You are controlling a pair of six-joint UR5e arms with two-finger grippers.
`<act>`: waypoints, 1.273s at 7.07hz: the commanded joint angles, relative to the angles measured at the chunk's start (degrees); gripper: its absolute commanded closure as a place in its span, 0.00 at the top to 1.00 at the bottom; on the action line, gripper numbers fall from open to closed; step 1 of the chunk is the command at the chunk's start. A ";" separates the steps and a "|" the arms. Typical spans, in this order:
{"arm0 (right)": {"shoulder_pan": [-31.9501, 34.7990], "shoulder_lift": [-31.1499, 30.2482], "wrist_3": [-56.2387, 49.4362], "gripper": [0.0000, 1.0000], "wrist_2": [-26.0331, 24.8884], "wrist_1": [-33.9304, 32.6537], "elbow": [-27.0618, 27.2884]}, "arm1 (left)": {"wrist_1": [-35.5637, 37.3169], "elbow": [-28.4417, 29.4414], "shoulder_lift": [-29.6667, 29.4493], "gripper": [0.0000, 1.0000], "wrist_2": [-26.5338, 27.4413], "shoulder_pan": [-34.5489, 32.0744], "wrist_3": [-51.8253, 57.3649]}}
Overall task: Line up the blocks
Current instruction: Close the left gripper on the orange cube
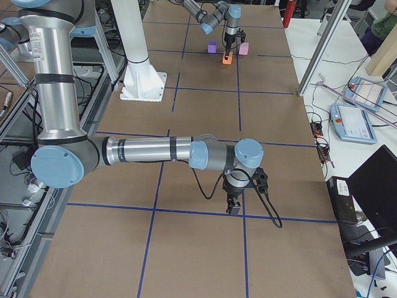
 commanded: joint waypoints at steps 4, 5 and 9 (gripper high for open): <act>-0.02 0.00 0.00 1.00 0.00 0.00 0.00 | -2.17 2.49 -0.82 0.66 0.09 0.37 -0.17; -0.02 0.00 0.00 1.00 0.00 0.00 0.00 | -2.26 2.32 -0.82 0.28 0.18 0.37 -0.09; -0.02 0.00 0.00 1.00 0.00 0.00 0.00 | 3.06 -5.82 -0.30 0.12 -1.74 -4.27 -1.85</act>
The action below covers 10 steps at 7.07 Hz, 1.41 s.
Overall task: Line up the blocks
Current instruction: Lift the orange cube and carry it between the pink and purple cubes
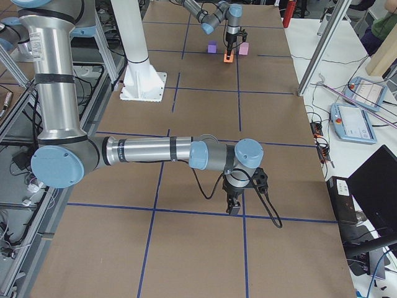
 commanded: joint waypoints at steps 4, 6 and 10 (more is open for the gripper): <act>0.00 0.00 0.00 1.00 0.00 0.00 0.00 | 8.48 -11.69 9.36 0.13 -2.00 -6.45 4.16; 0.00 0.00 0.00 1.00 0.00 0.00 0.00 | 8.39 -11.35 12.19 0.14 -1.91 -7.07 8.83; 0.00 0.00 0.00 1.00 0.00 0.00 0.00 | 4.55 -4.95 10.98 0.14 -2.17 -6.37 10.87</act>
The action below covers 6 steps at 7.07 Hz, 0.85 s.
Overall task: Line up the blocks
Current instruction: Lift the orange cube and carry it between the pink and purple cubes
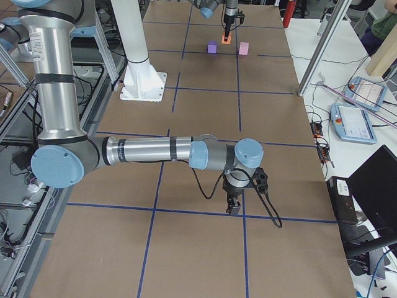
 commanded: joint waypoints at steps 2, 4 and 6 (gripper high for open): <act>0.00 0.00 0.00 1.00 0.00 0.00 0.00 | -4.58 7.34 -3.27 0.14 -2.01 0.22 0.09; 0.00 0.00 0.00 1.00 0.00 0.00 0.00 | -5.83 8.86 -3.20 0.14 -1.94 1.01 -0.26; 0.00 0.00 0.00 1.00 0.00 0.00 0.00 | -5.83 9.30 -3.20 0.14 -1.93 1.10 -0.43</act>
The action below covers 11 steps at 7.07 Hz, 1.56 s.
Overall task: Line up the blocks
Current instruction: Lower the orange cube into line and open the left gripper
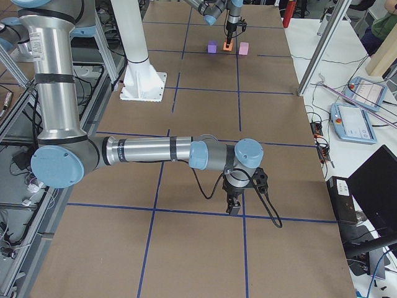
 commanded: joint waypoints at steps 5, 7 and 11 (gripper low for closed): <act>0.09 0.00 0.00 1.00 0.00 0.00 0.00 | -2.62 1.91 -0.20 0.17 -0.09 0.24 -0.34; 0.00 0.00 0.00 1.00 0.00 0.00 0.00 | -3.33 2.44 -0.20 0.17 0.08 0.77 -0.25; 0.00 0.00 0.00 1.00 0.00 0.00 0.00 | -3.33 3.14 -0.82 0.51 0.08 0.86 -0.25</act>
